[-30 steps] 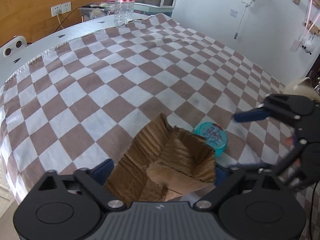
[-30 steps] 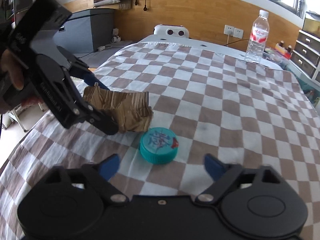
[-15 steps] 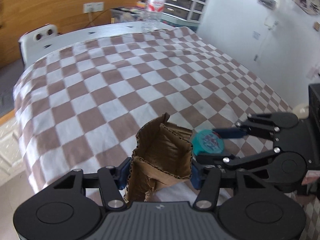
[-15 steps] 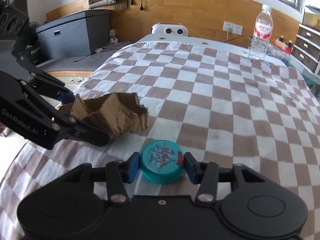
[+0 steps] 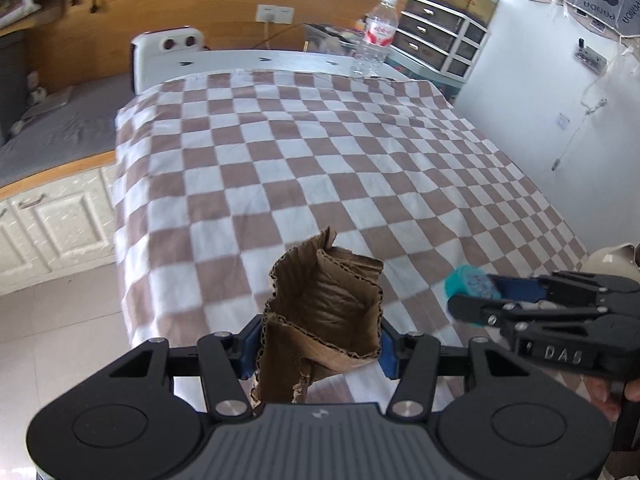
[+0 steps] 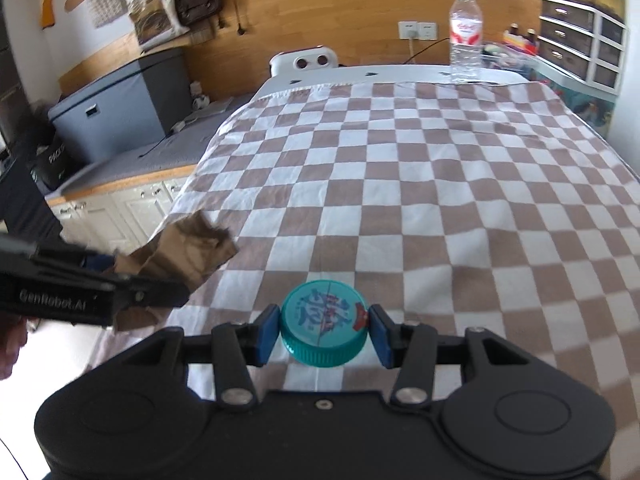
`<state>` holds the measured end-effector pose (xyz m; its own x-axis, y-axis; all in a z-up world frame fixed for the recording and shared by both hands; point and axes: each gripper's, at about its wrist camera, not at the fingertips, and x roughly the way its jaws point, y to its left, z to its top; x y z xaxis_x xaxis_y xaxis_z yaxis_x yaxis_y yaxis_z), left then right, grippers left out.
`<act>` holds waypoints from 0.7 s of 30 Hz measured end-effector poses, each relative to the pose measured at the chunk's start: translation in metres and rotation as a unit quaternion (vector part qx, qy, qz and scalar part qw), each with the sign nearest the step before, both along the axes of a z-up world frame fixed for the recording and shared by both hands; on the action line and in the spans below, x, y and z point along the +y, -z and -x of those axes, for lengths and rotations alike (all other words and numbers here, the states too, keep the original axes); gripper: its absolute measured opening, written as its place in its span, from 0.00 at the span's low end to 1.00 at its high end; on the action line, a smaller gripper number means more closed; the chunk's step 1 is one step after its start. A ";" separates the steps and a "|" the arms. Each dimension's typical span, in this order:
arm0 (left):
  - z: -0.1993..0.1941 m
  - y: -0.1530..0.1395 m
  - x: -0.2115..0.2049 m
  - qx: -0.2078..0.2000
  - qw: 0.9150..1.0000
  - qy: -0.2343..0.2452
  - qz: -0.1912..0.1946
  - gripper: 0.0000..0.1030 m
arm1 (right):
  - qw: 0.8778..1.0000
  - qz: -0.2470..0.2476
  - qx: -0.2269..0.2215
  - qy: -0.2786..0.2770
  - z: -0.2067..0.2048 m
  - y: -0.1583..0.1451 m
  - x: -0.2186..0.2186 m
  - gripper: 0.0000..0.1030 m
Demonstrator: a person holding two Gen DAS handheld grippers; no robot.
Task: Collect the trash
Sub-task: 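Lift and carry the cardboard and teal lid in both tools over the wastebasket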
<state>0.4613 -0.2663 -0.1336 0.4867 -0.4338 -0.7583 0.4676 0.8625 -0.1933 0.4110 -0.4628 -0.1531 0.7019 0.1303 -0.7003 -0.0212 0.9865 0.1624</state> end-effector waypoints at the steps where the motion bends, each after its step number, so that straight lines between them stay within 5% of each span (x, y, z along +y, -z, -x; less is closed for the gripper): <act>1: 0.008 -0.003 0.002 -0.003 1.000 -0.003 -0.004 0.54 | 1.000 0.000 -0.002 0.004 0.006 -0.004 0.000 0.48; 21: 0.114 -0.065 0.053 -0.053 0.997 -0.063 0.010 0.54 | 0.998 0.019 -0.040 0.045 0.115 -0.083 0.040 0.48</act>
